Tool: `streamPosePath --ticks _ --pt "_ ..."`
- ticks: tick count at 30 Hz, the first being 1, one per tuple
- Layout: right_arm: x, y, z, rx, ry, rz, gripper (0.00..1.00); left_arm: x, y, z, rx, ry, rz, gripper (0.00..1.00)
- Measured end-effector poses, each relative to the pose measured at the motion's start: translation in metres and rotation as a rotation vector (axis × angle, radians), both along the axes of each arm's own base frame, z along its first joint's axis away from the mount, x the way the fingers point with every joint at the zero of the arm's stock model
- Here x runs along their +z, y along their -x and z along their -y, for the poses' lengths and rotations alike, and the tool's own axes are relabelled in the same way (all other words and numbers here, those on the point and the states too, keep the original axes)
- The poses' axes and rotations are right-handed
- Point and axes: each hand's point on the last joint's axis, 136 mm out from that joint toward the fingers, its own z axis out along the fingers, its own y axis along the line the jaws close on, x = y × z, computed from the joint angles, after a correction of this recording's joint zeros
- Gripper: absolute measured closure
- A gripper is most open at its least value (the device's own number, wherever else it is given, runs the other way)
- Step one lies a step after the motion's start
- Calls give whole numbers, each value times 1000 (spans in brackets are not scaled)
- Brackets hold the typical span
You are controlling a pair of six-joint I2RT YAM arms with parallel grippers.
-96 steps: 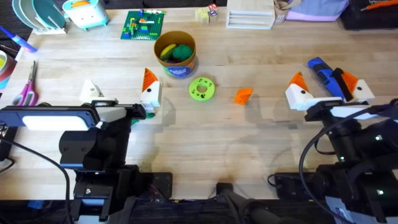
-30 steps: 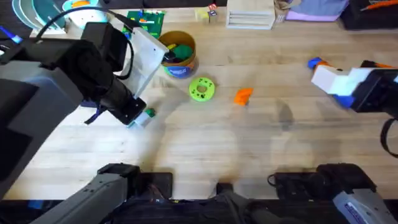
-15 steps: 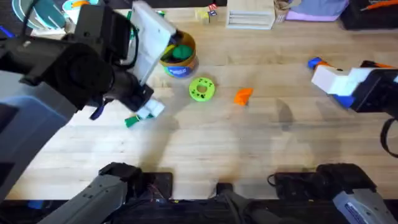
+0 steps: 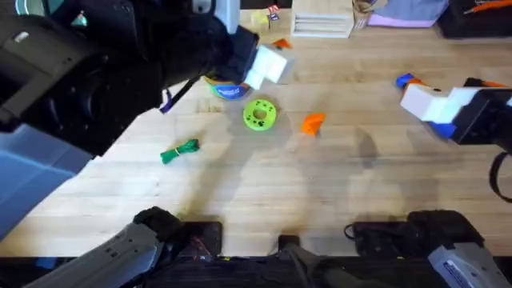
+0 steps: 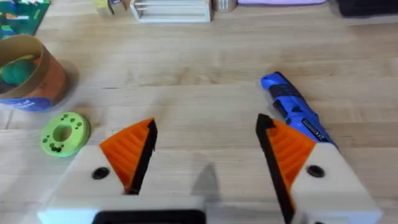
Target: Pick up the gripper from the table and insert it into the empty holder that is missing its gripper. Then pick up a screw, insert it into the mounting hole, and use the screwdriver to tighten it. Finally, clean up the table by picking up the vegetable and placing it into the bucket.
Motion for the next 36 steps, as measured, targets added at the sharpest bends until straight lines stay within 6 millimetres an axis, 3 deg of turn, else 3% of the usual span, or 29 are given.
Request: streamPosePath --ticks 5,28,36 --pt "0 0 0 0 0 0 8 11 3 17 -30 66 20 7" --pt "0 0 0 0 0 0 9 26 3 28 -73 136 53 8" --pt "0 0 0 0 0 0 9 34 24 36 -151 219 153 8"
